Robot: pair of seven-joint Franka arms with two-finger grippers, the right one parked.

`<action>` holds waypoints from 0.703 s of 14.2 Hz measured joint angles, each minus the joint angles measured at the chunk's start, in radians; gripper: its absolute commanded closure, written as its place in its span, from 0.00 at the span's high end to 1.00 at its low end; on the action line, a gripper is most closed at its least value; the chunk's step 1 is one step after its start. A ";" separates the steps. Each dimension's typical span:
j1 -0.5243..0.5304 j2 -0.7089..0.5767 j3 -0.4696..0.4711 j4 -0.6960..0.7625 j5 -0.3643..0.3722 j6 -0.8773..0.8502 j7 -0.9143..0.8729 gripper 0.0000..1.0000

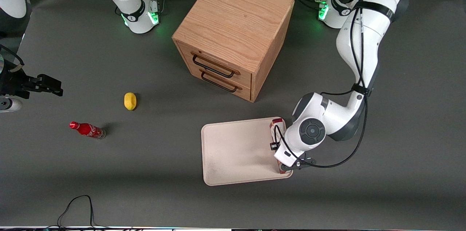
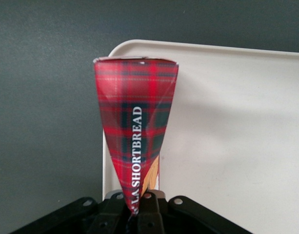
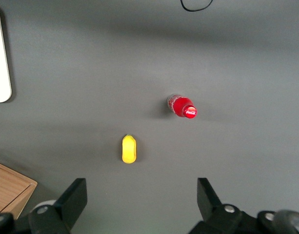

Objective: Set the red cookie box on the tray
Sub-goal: 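Lower the cookie box onto the tray's edge and open the left gripper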

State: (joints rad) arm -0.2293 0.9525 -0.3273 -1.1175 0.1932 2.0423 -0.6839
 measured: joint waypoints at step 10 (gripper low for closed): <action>-0.002 0.000 0.000 0.000 0.002 0.012 0.000 1.00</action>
State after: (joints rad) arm -0.2312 0.9524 -0.3273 -1.1175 0.1948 2.0545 -0.6839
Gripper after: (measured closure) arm 0.361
